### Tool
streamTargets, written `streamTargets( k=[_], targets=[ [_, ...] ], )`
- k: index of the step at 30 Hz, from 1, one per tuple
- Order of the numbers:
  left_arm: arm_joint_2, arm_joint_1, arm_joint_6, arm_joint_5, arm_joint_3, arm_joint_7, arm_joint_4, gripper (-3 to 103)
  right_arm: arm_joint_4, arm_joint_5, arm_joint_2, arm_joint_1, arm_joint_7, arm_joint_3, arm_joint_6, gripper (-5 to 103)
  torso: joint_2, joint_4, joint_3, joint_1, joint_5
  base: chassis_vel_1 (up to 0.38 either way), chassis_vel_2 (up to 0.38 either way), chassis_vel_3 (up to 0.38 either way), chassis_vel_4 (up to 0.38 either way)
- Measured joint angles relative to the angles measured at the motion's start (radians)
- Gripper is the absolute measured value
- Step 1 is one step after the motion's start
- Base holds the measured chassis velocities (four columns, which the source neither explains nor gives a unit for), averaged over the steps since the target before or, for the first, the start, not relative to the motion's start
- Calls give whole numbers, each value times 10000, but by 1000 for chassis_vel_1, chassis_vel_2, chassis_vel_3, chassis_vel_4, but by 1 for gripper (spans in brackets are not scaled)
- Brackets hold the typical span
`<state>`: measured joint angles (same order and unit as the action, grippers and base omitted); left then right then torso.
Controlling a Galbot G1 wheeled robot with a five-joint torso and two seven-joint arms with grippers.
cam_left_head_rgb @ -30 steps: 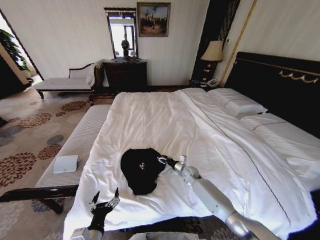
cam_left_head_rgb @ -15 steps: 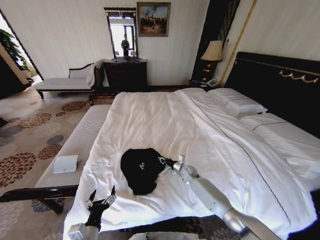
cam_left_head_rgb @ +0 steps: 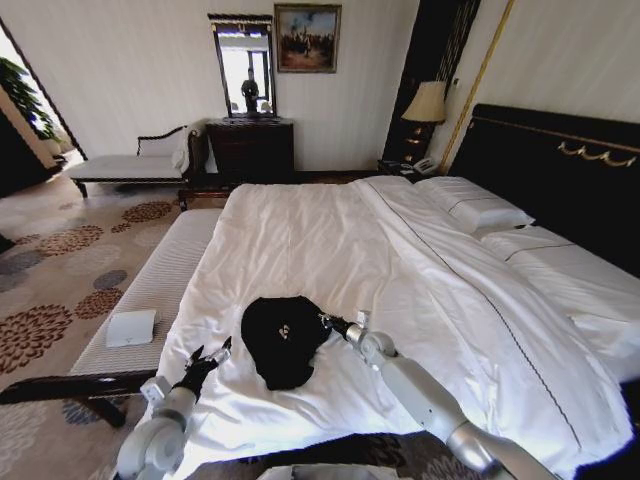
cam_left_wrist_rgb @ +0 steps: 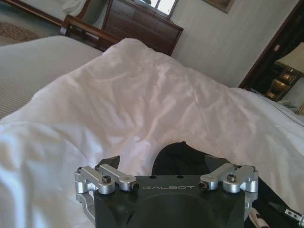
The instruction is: Fold the clothes on the bed.
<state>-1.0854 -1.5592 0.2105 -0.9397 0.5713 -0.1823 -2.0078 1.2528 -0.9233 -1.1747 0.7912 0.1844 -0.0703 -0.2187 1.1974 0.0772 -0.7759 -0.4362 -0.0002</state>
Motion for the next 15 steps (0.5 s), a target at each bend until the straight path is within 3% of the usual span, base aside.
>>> streamTargets(
  k=[5,15],
  targets=[
    [414,1334,177,-630,-822,-60,1298,100,38,26,-12,124,-80,103,1,1,0,-1,0,0,-1,0,0,0,0],
    [314,3214,162,-1017,-2070,287,3159,100,-46,54,-12,271,-111,274,14,1,0,-3,0,1,2,0,0,0,0]
  ],
)
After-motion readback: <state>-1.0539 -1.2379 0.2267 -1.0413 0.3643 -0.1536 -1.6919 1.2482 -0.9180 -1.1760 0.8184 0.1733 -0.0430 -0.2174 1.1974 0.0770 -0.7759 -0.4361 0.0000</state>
